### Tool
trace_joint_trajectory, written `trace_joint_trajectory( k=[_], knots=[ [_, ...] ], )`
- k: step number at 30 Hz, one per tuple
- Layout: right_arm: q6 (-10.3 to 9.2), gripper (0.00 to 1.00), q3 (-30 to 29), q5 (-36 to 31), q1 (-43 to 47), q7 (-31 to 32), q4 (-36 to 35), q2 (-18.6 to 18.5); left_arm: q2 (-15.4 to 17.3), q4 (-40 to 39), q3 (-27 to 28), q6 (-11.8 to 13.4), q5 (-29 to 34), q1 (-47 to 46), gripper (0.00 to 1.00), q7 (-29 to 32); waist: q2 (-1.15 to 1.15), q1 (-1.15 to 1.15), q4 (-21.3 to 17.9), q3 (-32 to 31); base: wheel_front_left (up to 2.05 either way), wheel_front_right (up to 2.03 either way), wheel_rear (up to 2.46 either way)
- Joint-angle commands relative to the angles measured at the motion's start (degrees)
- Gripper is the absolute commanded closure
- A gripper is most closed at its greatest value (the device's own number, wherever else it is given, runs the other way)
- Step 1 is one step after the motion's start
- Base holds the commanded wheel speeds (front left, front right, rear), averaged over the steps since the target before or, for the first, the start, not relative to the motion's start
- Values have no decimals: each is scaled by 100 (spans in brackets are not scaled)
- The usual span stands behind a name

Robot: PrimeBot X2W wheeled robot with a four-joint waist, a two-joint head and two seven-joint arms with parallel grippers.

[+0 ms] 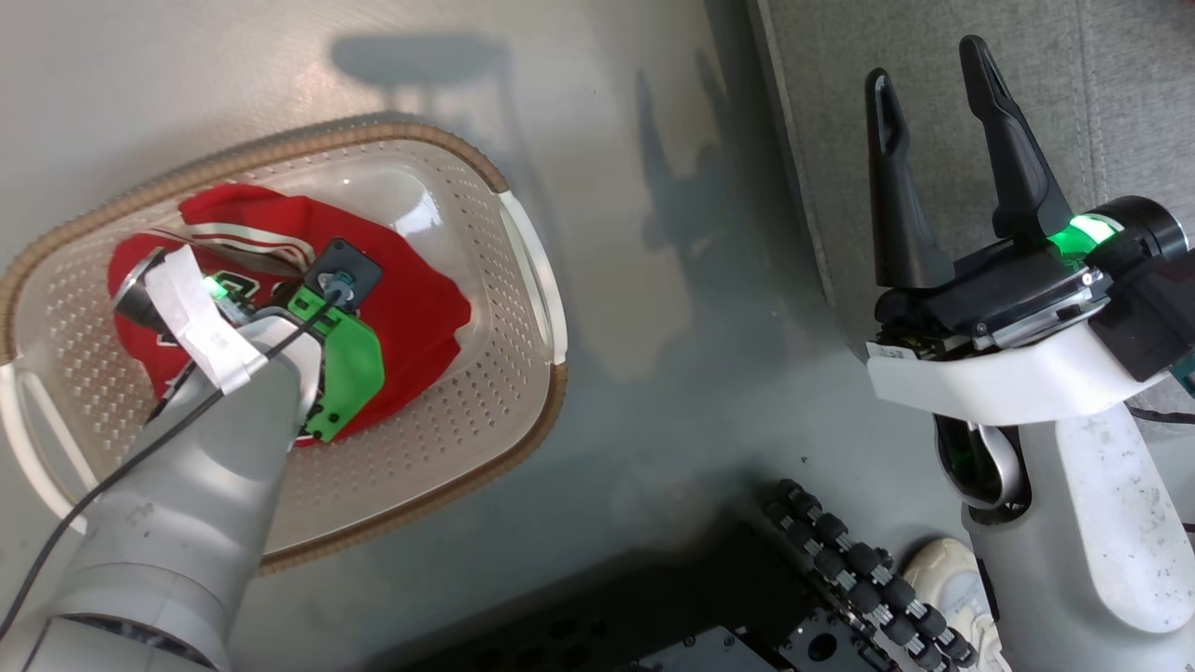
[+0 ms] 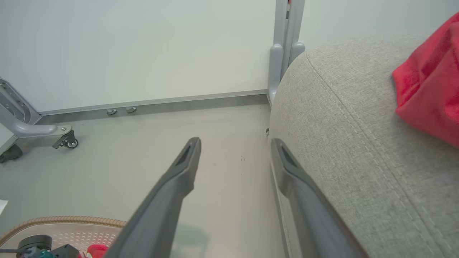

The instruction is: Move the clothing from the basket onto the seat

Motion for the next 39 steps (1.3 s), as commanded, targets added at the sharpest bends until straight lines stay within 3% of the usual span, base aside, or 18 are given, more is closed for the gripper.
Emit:
trace_joint_trajectory(
  k=[1,18,30,39],
  knots=[
    [-6,0,-23,-33,-28,-14,42,-9,-50,-4,-17,-28,-59,95,100,-117,56,0,101,-223,0,0,0],
    [-6,0,-148,-317,430,-14,562,-15,-605,-365,-59,-146,-598,672,100,-949,56,0,954,-1879,0,0,0],
    [-6,0,-238,-453,995,-14,922,-15,-636,-2103,41,-145,-981,1549,100,-949,56,0,1471,-3073,0,0,0],
    [-6,0,-228,-485,1457,-14,1088,-15,-553,-3386,374,-113,-1115,1964,100,-950,56,0,1588,-3825,0,0,0]
  ],
)
